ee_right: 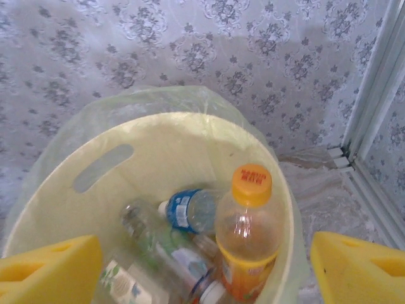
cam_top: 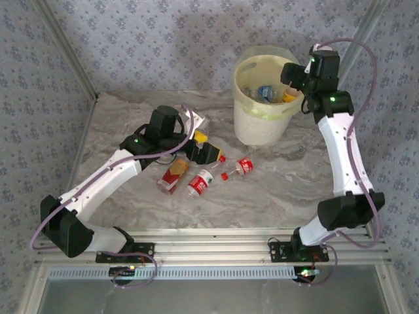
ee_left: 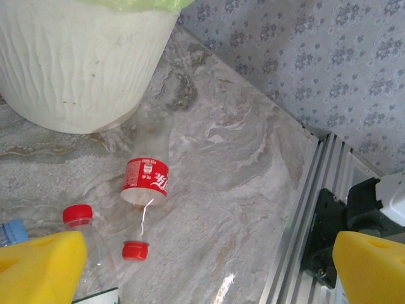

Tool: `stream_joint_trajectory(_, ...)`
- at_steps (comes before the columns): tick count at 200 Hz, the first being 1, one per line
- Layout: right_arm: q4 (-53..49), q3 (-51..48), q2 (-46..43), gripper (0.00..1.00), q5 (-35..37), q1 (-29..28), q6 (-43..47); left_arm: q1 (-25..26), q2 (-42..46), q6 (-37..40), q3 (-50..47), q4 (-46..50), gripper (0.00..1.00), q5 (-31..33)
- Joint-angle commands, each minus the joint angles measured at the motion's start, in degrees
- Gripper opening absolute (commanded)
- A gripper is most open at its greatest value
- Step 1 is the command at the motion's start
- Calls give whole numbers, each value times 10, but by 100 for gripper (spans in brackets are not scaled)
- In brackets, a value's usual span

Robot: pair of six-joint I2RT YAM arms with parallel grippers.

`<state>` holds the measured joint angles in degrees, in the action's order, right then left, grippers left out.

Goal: Put the plastic bottles in the bin

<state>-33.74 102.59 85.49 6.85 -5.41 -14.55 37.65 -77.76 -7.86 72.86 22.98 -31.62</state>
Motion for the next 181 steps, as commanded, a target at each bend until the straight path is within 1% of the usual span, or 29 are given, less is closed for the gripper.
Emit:
stream_joint_trajectory(1,-34,-43,-60,90,-47,-4,-19,8,-14,48,35,52,100,14)
stream_joint_trajectory(39,-56,-157,-165,95,-123,-7,-43,18,-42,61,52,91,100,50)
stream_joint_trajectory(58,-66,-213,-214,100,-175,-7,-66,28,-64,63,65,113,100,64)
stream_joint_trajectory(73,-75,-258,-247,100,-230,-7,-85,39,-81,68,74,127,100,75)
stream_joint_trajectory(91,-83,-304,-282,100,-267,-7,-97,54,-98,75,78,135,100,94)
stream_joint_trajectory(110,-94,-338,-318,100,-282,-7,-101,67,-112,74,84,137,99,109)
stream_joint_trajectory(119,-103,-374,-337,100,-286,-7,-102,71,-118,70,87,134,100,115)
stream_joint_trajectory(135,-119,-410,-373,100,-276,-4,-97,79,-136,61,98,133,100,122)
stream_joint_trajectory(152,-130,-443,-400,100,-275,2,-95,92,-163,53,118,136,97,131)
stream_joint_trajectory(164,-147,-456,-409,100,-278,6,-89,106,-188,53,134,140,96,153)
stream_joint_trajectory(181,-168,-465,-416,100,-274,11,-78,133,-236,62,166,154,95,202)
